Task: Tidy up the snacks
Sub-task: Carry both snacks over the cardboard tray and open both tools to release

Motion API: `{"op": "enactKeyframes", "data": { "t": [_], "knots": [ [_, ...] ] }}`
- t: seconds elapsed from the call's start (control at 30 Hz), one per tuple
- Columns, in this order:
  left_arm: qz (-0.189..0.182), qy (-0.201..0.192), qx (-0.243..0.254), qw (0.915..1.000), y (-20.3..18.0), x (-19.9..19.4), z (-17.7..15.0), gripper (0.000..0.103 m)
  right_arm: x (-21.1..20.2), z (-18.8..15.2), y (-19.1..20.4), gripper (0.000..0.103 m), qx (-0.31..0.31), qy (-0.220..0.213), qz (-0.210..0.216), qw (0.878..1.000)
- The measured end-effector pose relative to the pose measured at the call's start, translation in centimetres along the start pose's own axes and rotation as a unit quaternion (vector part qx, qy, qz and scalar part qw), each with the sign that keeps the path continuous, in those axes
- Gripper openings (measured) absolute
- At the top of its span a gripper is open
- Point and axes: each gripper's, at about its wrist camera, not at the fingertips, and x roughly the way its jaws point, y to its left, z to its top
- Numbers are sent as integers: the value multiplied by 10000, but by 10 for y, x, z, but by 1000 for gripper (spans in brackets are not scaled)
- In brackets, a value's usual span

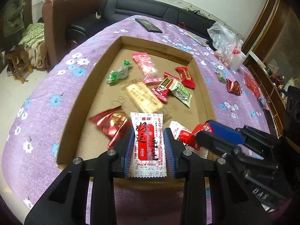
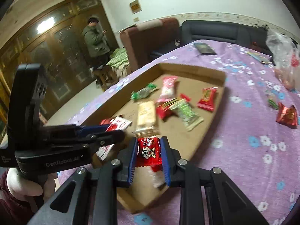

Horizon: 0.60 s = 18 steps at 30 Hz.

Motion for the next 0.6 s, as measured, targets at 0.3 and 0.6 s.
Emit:
{"op": "enactKeyframes", "data": {
  "t": [0.3,0.6],
  "knots": [
    [317,-167,1,9994,4,-6,2,32,16,-5,16,27,-194,135,-72,9997],
    [809,-306,207,9960,-5,-10,2,32,15,-7,21,44,-241,110,-162,9995]
  ]
}}
